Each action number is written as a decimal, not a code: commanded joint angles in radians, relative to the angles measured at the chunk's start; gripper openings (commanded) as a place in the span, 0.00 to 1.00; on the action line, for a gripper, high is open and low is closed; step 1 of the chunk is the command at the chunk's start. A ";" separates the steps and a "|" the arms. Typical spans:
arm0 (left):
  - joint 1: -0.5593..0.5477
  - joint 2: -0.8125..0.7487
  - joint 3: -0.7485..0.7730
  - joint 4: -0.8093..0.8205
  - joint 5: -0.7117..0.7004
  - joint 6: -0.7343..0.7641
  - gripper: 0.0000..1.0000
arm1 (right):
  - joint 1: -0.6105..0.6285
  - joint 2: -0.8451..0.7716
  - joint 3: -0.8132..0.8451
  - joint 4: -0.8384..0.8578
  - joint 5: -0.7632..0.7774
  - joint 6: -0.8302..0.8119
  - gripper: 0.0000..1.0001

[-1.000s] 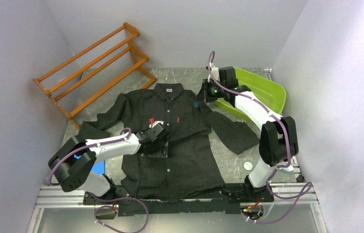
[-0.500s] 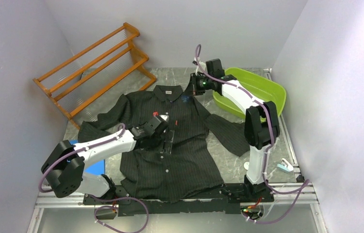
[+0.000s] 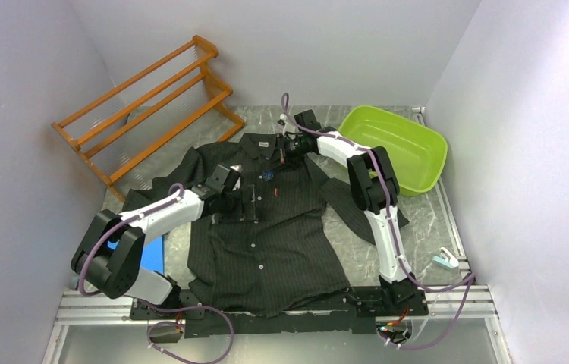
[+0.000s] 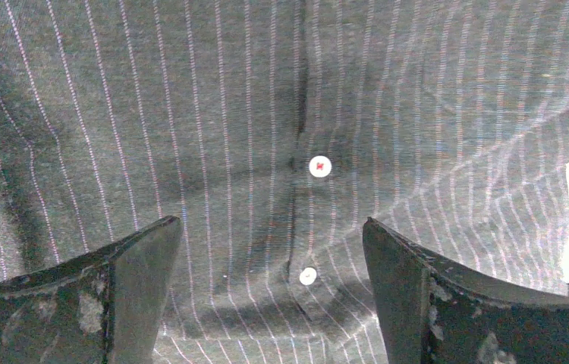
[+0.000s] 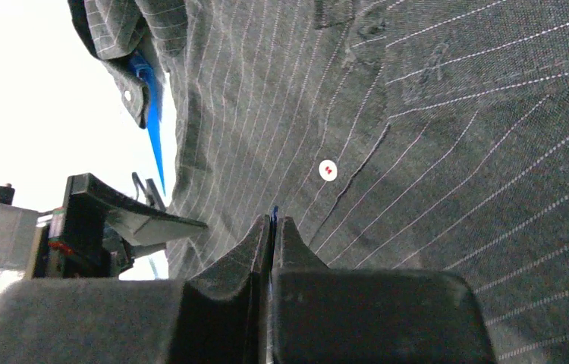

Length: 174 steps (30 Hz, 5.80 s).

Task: Pin the brooch onto the clothing
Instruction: Pin the brooch to the clothes.

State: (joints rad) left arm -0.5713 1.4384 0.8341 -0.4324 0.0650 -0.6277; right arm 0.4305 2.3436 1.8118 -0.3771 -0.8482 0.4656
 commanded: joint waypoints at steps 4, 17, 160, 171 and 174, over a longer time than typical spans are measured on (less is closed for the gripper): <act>0.022 0.057 -0.035 0.048 0.019 0.012 0.94 | -0.007 0.105 0.134 -0.043 -0.107 0.049 0.00; 0.024 0.124 -0.052 0.053 0.019 0.015 0.91 | -0.078 0.222 0.193 -0.151 -0.171 -0.014 0.00; -0.174 0.288 0.131 1.060 -0.064 0.694 0.02 | 0.033 -0.430 0.025 -0.463 0.804 0.125 0.23; -0.172 0.241 0.183 0.959 -0.064 0.566 0.03 | -0.021 -0.615 -0.132 -0.259 0.747 0.043 0.39; -0.170 0.224 0.197 0.929 -0.064 0.533 0.03 | -0.049 -0.731 -0.258 -0.118 0.680 0.002 0.39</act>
State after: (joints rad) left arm -0.7441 1.7302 0.9749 0.5228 0.0036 -0.0269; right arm 0.4103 1.7523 1.6646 -0.6922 -0.0891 0.5343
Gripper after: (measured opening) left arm 0.054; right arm 0.391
